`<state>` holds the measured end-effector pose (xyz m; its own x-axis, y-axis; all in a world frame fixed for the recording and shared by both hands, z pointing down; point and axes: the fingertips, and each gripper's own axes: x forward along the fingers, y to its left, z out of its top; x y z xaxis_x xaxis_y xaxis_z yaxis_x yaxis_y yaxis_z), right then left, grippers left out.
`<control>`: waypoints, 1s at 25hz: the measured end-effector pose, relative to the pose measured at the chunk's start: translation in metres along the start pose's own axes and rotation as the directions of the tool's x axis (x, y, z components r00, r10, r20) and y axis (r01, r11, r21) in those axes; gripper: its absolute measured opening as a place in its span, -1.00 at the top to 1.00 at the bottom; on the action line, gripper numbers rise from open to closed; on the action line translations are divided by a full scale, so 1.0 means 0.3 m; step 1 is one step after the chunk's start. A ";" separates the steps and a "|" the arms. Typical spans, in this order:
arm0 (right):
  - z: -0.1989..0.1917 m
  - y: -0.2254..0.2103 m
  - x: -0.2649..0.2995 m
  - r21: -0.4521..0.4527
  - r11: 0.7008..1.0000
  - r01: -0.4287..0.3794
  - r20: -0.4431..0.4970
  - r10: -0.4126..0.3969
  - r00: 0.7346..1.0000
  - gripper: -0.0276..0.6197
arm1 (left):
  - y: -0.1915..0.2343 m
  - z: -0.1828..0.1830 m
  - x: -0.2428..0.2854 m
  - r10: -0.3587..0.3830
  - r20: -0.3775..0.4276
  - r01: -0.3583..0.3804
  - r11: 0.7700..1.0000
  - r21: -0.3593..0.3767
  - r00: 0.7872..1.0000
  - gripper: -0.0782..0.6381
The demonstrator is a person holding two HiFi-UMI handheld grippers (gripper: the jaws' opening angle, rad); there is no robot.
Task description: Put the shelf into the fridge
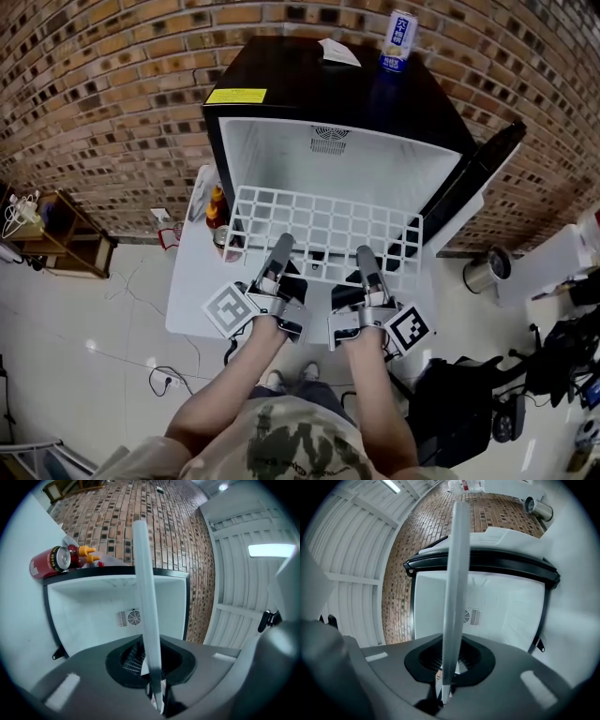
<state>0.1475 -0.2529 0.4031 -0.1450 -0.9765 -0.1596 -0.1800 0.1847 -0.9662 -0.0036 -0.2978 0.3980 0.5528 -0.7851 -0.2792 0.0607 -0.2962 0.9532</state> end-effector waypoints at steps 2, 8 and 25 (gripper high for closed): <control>0.008 -0.005 0.014 0.000 1.000 0.003 -0.009 -0.003 1.000 0.82 | 0.005 0.007 0.012 0.004 0.007 -0.004 1.000 0.012 1.000 0.75; 0.024 -0.013 0.054 0.014 1.000 0.001 -0.033 -0.001 0.999 0.82 | 0.015 0.009 0.045 -0.001 0.032 0.001 1.000 -0.003 0.999 0.75; 0.032 -0.024 0.093 0.102 0.995 0.009 -0.050 -0.004 0.999 0.83 | 0.014 0.031 0.082 0.011 0.055 -0.012 1.000 0.018 0.998 0.75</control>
<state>0.1542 -0.2826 0.4036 -0.1923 -0.9706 -0.1452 -0.0814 0.1632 -0.9832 0.0024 -0.3234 0.3942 0.5072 -0.8168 -0.2748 0.0395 -0.2965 0.9542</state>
